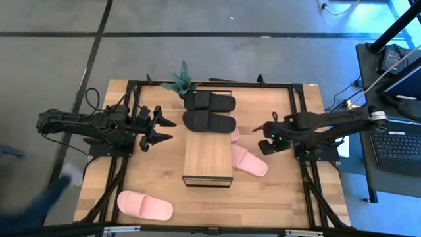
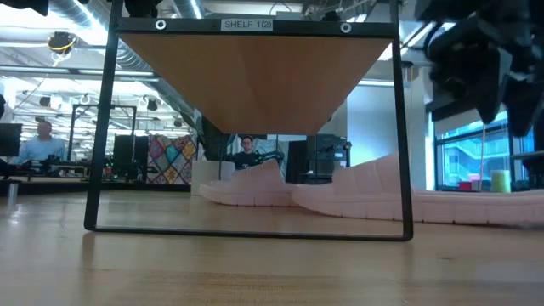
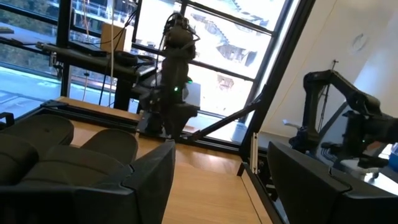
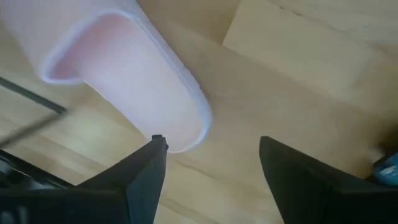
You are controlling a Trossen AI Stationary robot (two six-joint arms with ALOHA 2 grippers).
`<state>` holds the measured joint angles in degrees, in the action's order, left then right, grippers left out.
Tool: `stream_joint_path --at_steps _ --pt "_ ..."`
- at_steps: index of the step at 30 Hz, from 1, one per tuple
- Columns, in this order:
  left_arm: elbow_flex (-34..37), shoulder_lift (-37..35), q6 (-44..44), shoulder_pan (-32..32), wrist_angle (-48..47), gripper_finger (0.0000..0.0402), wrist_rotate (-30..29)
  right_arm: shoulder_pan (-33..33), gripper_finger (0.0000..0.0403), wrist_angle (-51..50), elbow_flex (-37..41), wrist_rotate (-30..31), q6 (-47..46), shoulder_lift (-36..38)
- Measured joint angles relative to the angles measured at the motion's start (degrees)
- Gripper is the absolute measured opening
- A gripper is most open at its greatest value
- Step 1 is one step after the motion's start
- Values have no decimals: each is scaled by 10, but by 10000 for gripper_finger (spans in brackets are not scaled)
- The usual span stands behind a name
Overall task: Pick and place slides into the shelf
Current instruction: Put the pink slide under the shelf
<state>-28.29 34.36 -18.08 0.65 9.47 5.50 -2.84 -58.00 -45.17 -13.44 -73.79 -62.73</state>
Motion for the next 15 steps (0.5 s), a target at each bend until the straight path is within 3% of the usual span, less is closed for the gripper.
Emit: stream_joint_path --at_steps 6,10,15 --pt "0 0 -13 0 0 245 0 -99 256 36 2 77 -161 48" --pt "0 0 -13 0 0 245 0 -155 256 80 2 99 -213 40" --pt "0 0 -13 0 -1 245 0 -214 256 64 2 112 -306 7"
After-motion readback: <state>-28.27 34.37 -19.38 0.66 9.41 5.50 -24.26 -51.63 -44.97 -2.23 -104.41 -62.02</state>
